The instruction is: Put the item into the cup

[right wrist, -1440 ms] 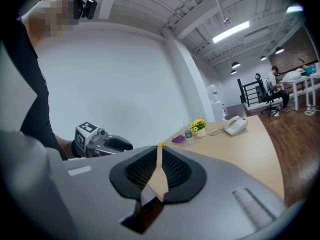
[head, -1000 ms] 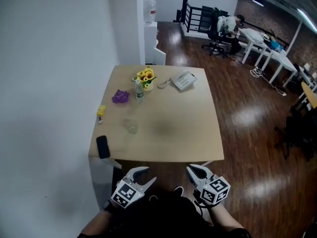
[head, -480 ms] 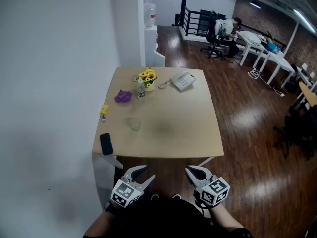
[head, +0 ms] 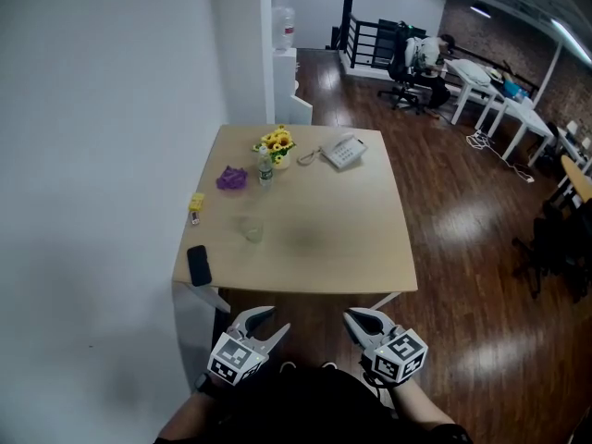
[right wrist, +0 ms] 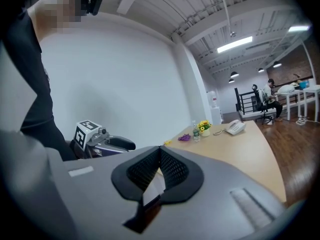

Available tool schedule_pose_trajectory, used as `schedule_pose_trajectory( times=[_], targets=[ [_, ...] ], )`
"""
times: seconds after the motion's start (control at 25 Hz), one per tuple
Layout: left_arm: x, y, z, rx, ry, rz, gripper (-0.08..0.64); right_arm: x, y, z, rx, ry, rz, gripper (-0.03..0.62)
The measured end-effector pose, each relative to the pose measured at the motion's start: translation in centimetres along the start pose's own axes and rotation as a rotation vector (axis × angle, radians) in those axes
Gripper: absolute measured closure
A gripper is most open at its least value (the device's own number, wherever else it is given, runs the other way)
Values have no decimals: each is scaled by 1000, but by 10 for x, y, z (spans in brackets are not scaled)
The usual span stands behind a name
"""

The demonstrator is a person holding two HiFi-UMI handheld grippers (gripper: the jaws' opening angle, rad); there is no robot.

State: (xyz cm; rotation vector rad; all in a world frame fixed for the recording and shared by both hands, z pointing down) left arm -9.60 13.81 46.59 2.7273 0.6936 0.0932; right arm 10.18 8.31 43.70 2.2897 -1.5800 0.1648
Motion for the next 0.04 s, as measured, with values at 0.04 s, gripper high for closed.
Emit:
schedule_pose_trajectory(
  times=[0.04],
  targets=[
    [0, 1, 0, -1, 1, 1, 399, 1, 0, 1, 1, -2, 2, 584]
  ],
)
Point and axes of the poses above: the fingertips, and each gripper's own axes: y forward along the fingers, x to its right, z out of its top, the point moved 5 cm from there along -y, backward along the fingers, and after that the axes turned 7 degrees about z, right-handed, at the moved point
